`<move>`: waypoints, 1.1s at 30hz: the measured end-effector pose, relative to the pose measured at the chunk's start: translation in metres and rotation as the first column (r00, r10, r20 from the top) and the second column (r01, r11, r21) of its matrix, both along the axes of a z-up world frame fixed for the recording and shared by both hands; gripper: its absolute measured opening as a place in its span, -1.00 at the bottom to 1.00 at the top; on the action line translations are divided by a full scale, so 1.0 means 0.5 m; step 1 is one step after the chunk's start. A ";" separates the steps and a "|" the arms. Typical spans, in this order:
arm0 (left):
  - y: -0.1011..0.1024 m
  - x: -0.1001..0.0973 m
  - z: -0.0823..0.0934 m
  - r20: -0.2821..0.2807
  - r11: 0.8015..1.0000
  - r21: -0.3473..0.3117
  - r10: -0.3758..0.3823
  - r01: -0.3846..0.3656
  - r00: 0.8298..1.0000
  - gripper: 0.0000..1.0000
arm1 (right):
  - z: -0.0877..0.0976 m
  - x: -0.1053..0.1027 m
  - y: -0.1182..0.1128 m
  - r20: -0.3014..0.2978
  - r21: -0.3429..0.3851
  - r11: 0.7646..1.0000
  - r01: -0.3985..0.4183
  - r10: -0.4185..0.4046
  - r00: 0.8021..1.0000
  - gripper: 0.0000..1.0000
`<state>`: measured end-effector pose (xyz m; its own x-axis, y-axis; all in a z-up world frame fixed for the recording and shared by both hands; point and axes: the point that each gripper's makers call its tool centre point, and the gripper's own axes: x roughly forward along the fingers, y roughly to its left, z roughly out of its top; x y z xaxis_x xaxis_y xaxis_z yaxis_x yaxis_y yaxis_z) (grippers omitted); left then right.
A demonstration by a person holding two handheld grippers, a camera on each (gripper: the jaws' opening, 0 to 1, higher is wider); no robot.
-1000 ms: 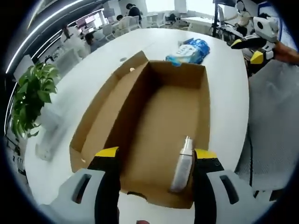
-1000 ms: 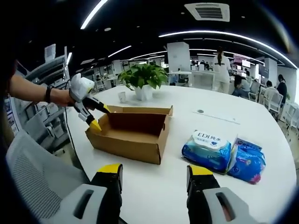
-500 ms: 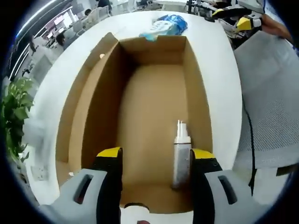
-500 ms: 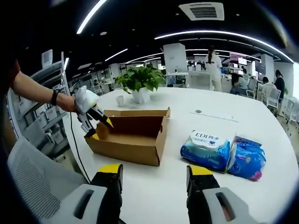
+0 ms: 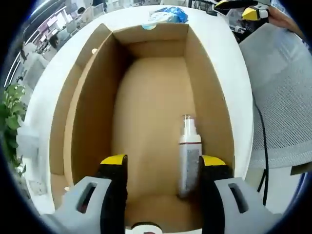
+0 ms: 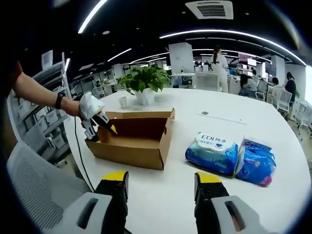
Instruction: Operate the shoe box by opening the lid, removing the specified soft item, and placing it in the target area until the item is outside and the box remains undamaged.
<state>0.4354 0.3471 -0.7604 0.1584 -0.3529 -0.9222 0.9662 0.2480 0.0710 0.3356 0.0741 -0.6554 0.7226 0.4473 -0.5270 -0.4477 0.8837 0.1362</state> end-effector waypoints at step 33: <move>-0.034 -0.024 -0.021 -0.007 0.990 -0.085 -0.117 0.116 0.993 -0.63 | -0.014 -0.007 0.027 -0.024 -0.002 0.998 -0.066 0.066 0.998 -0.01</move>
<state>0.4233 0.3298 -0.7707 0.1012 -0.4444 -0.8901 0.9894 0.1386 0.0433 0.3323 0.0878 -0.6623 0.6789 0.4917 -0.5453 -0.5016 0.8529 0.1447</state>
